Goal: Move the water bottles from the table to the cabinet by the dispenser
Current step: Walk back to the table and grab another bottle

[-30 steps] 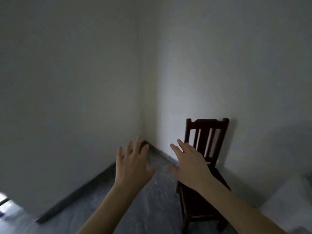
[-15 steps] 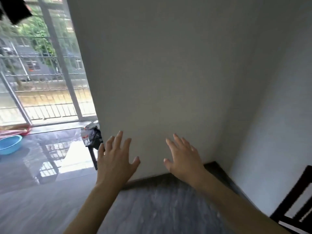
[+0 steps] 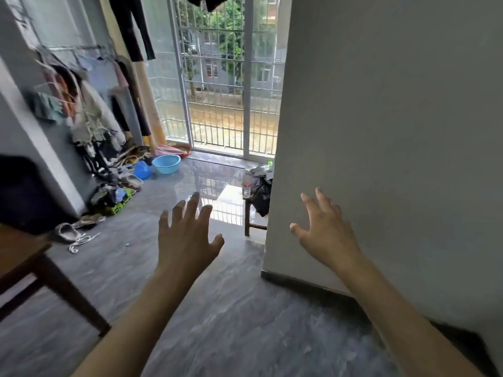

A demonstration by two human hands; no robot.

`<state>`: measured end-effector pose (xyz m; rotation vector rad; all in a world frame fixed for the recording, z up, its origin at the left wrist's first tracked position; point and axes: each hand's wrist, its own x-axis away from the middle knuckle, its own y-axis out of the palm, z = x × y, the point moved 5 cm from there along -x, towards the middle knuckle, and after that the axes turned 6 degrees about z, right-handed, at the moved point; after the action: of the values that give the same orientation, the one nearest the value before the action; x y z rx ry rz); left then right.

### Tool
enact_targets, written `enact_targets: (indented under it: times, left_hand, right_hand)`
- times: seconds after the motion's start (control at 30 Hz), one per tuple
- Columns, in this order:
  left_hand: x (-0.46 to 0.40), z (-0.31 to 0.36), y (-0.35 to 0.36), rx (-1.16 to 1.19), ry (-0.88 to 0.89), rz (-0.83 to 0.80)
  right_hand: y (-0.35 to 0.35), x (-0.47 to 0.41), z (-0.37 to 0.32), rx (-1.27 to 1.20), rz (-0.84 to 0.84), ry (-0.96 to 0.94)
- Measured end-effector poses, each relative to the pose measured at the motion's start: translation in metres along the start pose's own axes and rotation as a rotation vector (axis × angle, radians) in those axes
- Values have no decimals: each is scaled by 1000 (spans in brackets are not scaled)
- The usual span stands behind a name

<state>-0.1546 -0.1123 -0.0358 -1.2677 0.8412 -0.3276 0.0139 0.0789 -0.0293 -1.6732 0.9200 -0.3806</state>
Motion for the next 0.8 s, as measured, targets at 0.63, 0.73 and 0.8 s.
enact_targets:
  times: [0.63,0.73,0.8]
  left_hand:
    - [-12,-71,22,-121,-465,-51]
    - [-23,-90,33,-117,-486,-36]
    - [-35,-102,41,-112,-491,-31]
  right_hand:
    - [65,-111,-85,-108,-80,-435]
    - [84,-123,-108,-105,-124,-504]
    - [96,-136,-122,-94,-146,-526]
